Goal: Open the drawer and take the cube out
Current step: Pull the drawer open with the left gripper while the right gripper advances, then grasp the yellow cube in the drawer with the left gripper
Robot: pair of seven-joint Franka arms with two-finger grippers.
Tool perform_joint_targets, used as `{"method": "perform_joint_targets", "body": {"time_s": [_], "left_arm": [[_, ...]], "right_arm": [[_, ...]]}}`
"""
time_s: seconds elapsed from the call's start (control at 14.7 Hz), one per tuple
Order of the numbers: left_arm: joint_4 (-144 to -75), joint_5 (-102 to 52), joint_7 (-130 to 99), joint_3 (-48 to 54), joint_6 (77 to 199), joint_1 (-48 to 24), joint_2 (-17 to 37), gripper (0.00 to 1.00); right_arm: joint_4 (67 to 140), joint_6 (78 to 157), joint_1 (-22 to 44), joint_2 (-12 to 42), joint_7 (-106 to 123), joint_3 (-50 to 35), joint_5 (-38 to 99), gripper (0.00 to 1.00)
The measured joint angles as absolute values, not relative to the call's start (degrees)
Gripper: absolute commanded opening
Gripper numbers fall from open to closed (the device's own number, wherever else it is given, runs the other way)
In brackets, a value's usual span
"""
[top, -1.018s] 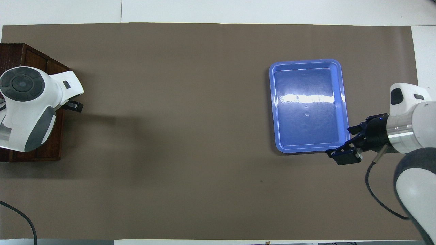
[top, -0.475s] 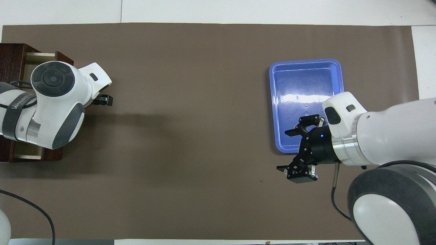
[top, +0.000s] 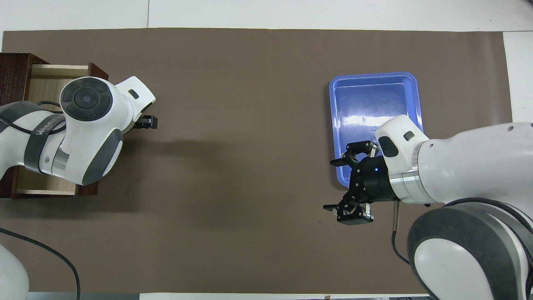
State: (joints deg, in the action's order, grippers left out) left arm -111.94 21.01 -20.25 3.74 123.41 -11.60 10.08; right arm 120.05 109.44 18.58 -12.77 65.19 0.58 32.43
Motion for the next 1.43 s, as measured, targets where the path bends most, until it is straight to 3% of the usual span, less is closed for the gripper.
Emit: {"method": "perform_joint_targets", "body": {"time_s": [0.41, 0.75, 0.95, 1.22, 1.43], "left_arm": [[-108.2, 19.8, -20.8, 3.7, 117.5, -11.6, 10.1, 1.00], [-97.8, 14.4, -21.4, 3.0, 106.2, -10.4, 10.0, 1.00], [-91.5, 11.6, -21.4, 2.7, 100.0, -5.5, 9.3, 1.00], [-91.0, 10.3, -29.1, 2.5, 99.0, 1.0, 7.7, 1.00], [-94.9, 10.1, -41.6, 2.4, 103.0, 3.7, 7.1, 1.00]], "right_arm": [[120.1, 109.4, 18.6, -12.8, 65.2, 0.7, 32.4, 1.00], [120.1, 109.4, 18.6, -12.7, 65.3, 0.7, 32.4, 1.00], [120.1, 109.5, 18.6, -11.5, 67.4, 0.7, 34.1, 1.00], [119.9, 110.9, 18.6, -8.8, 71.6, 0.7, 35.5, 1.00], [119.6, 111.3, 18.6, -6.9, 75.6, 0.7, 37.8, 1.00]]}}
